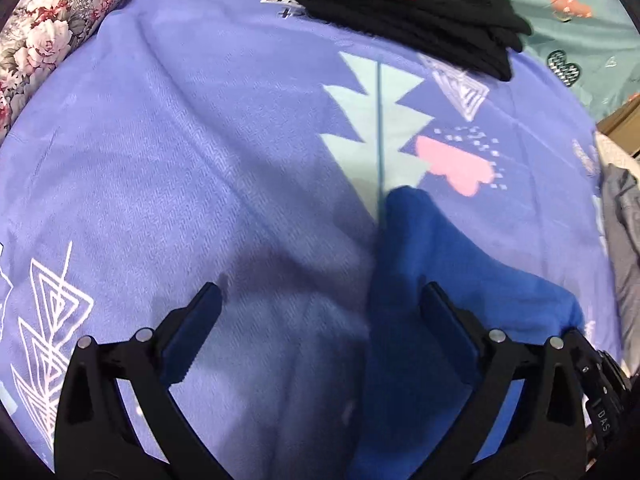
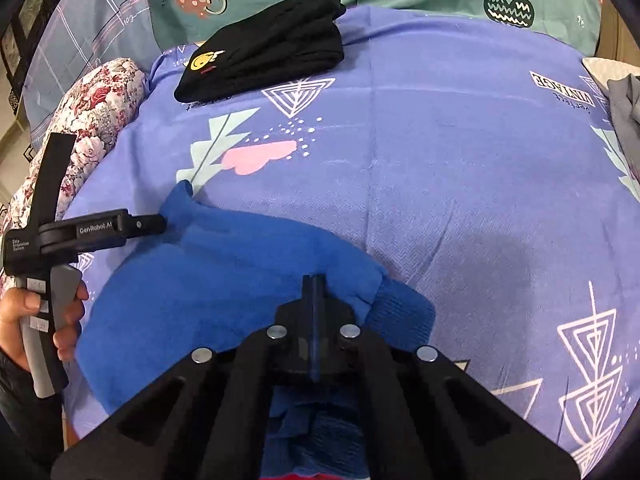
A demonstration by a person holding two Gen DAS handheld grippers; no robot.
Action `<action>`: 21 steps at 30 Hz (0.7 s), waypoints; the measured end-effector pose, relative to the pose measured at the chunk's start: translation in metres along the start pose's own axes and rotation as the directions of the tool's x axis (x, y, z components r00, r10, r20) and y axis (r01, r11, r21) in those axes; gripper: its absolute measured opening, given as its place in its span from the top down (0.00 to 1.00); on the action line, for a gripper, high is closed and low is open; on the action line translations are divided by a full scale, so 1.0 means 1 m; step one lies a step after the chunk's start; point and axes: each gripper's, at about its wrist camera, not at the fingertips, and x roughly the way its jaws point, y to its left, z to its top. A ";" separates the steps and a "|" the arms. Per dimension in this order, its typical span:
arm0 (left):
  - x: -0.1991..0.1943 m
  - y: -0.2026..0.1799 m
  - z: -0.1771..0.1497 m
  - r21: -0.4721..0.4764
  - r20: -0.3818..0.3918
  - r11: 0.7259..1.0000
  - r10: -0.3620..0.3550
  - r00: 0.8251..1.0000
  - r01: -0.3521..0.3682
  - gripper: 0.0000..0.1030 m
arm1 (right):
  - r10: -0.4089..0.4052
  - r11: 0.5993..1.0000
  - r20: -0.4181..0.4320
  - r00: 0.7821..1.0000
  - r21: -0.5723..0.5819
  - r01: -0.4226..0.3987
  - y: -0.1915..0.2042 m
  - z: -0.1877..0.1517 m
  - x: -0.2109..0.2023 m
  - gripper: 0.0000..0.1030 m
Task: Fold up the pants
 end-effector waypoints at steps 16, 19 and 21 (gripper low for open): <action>-0.021 -0.006 -0.056 -0.016 -0.078 0.980 -0.197 0.977 0.196 0.02 | 0.271 0.961 -0.013 0.963 0.068 -0.269 -0.002 -0.039 -0.049 0.49; -0.023 -0.010 -0.060 -0.001 -0.058 0.987 -0.157 0.986 0.158 0.02 | 0.230 0.969 0.015 0.973 0.087 -0.231 -0.011 -0.044 -0.060 0.49; -0.028 -0.011 -0.065 0.006 -0.053 0.988 -0.154 0.987 0.155 0.02 | 0.215 0.974 0.020 0.976 0.073 -0.216 -0.011 -0.046 -0.060 0.49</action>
